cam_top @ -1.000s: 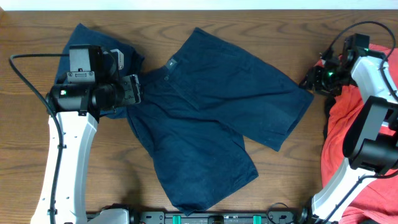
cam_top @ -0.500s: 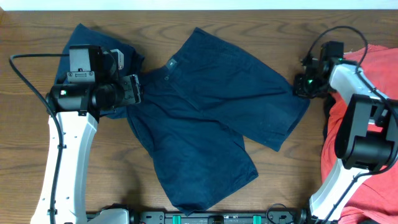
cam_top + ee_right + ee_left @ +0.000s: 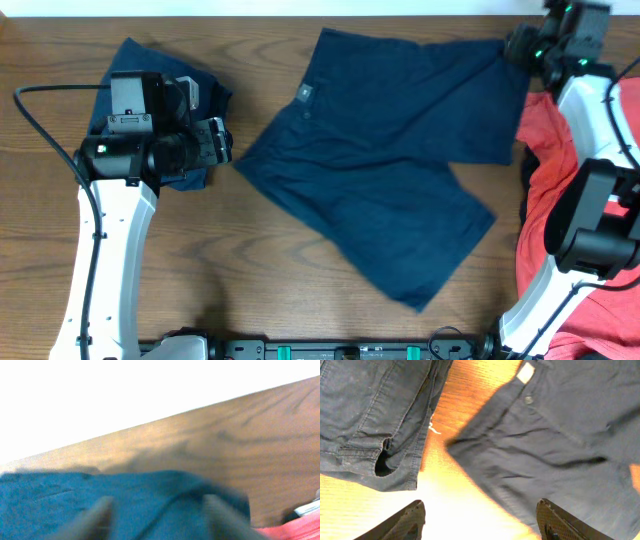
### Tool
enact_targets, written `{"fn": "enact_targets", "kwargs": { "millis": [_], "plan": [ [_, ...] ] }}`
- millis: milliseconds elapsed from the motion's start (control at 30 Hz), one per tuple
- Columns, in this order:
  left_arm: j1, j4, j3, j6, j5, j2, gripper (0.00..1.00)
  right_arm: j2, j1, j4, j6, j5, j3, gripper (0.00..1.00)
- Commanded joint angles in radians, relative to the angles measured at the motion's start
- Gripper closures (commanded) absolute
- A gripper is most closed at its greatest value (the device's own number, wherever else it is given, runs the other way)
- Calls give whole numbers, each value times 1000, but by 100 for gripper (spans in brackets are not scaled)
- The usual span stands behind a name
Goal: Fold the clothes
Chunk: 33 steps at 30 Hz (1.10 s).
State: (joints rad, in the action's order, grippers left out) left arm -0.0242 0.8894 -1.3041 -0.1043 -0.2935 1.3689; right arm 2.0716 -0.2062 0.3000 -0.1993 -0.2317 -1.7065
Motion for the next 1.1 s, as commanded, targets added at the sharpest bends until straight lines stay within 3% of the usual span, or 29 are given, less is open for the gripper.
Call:
{"fn": "enact_targets", "kwargs": {
  "millis": [0, 133, 367, 633, 833, 1067],
  "plan": [
    [2, 0, -7, 3, -12, -5, 26, -17, -4, 82, -31, -21, -28, 8],
    [2, 5, -7, 6, -10, -3, 24, -60, -5, 242, -16, -82, -48, 1],
    [28, 14, 52, 92, -9, 53, 24, -250, 0, 512, -16, -200, -48, 3],
    [37, -97, 72, 111, -14, 283, 23, -462, 61, 800, -9, -198, -48, 2],
    [72, -145, 72, 112, -49, 449, 22, -489, 77, 999, -9, -183, -46, 3],
    [89, -226, 72, 111, -11, 582, 22, -485, 77, 1025, -10, -142, 12, 4]
  ]
}}
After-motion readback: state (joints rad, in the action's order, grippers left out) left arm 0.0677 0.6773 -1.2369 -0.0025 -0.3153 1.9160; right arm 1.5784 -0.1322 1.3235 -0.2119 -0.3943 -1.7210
